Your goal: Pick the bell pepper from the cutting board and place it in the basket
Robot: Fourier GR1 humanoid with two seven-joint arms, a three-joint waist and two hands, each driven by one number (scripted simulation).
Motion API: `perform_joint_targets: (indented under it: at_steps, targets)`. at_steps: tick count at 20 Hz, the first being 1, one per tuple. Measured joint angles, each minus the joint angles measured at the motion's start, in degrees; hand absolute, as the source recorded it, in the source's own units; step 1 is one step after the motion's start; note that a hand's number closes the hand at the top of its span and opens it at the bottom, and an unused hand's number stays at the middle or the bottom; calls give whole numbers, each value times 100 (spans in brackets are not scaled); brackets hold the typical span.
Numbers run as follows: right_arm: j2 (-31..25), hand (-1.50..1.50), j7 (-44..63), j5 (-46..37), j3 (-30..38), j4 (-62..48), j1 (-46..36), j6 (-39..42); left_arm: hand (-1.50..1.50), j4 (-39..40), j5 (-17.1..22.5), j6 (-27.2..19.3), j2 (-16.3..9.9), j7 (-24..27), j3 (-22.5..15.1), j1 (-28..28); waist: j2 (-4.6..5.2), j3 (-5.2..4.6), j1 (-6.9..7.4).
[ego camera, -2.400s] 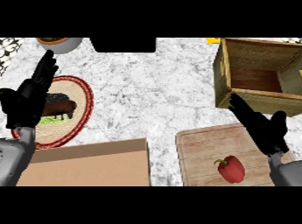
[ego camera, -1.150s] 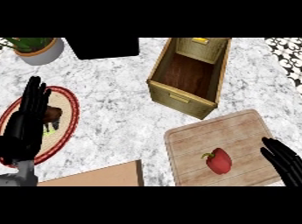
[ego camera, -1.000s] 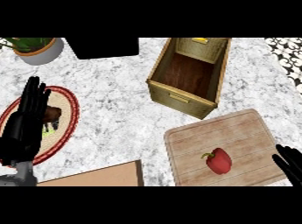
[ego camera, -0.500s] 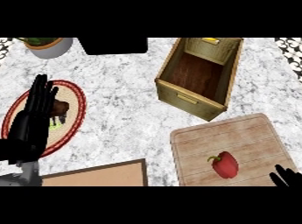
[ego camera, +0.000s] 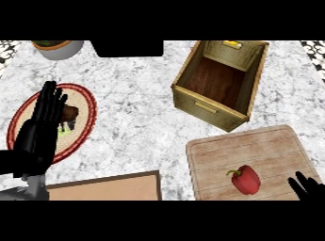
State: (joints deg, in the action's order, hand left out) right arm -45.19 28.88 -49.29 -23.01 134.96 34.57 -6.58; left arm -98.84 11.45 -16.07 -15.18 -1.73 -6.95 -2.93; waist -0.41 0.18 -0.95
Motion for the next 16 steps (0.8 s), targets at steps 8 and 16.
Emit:
perform_joint_targets:
  at_steps: [8,16]
  targets:
    - [278,-150,741,-310,-691,-115,-707,269,0,120,-59,29,48,99,-48,-40,-2,28,41]
    - [859,-150,939,-1305,-1398,-430,-1247,373,0,156,-60,122,74,132,-56,-23,9,36,71]
